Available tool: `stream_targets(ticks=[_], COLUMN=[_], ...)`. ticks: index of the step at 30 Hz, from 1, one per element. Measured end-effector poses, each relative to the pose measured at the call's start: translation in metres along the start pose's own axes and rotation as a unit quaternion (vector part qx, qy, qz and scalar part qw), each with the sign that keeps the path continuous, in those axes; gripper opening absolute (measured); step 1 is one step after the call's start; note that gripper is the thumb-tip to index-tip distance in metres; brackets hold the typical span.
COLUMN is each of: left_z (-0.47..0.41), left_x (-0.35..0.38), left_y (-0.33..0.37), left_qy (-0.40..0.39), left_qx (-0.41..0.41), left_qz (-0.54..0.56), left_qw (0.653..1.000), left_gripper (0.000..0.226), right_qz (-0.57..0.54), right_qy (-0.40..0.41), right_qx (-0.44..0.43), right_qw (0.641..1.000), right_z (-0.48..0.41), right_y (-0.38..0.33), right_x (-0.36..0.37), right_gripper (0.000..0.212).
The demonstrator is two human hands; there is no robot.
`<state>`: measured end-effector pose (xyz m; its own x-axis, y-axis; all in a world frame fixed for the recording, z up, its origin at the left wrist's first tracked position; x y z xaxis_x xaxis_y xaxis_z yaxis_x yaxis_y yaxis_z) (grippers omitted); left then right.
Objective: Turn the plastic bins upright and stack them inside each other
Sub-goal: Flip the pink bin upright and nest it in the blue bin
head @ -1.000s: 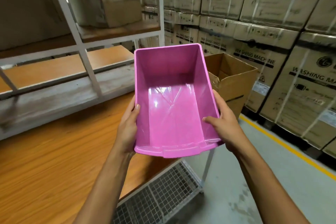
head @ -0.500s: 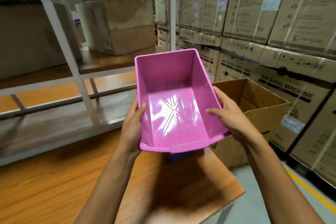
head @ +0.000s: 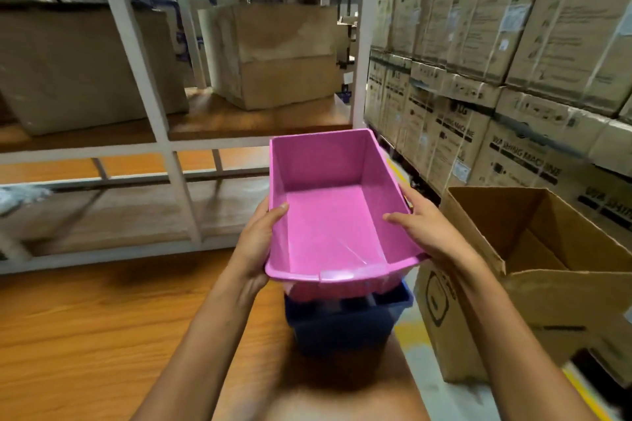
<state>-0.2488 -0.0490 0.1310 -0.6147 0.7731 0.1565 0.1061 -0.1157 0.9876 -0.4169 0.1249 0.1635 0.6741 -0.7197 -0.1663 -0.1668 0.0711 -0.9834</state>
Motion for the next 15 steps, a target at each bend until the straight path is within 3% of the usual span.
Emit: stream_targets(ticks=[4,10,15], left_z=[-0.008,-0.007,-0.008], left_x=[-0.005,-0.019,-0.022], left_y=[-0.028,-0.070,-0.087], left_qy=[0.038,0.109,0.122], left_qx=[-0.053,-0.101,-0.113], left_qz=[-0.017,-0.128,-0.220], left_qw=[0.998,0.981,0.961], left_gripper=[0.029,0.019,0.021], right_qz=[0.006,-0.056,0.017], right_qy=[-0.031,-0.051,-0.015], right_qx=[0.046,0.107,0.112], right_qw=[0.998,0.991,0.993], right_z=[-0.023,-0.017,-0.015], right_y=[0.040,0.089,0.105], right_x=[0.003,0.015,0.007], right_gripper=[0.039,0.037,0.024])
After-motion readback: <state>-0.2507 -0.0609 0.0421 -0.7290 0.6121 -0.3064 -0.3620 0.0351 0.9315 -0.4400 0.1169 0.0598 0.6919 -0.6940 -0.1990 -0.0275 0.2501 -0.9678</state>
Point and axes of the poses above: each hand's wrist, its own z-axis away from the middle knuckle, its own x-axis out of the palm, y = z × x, the point moved 9 cm from there along -z, towards the middle knuckle, and after that the axes turned 13 degrees about -z, right-handed, at the moved point
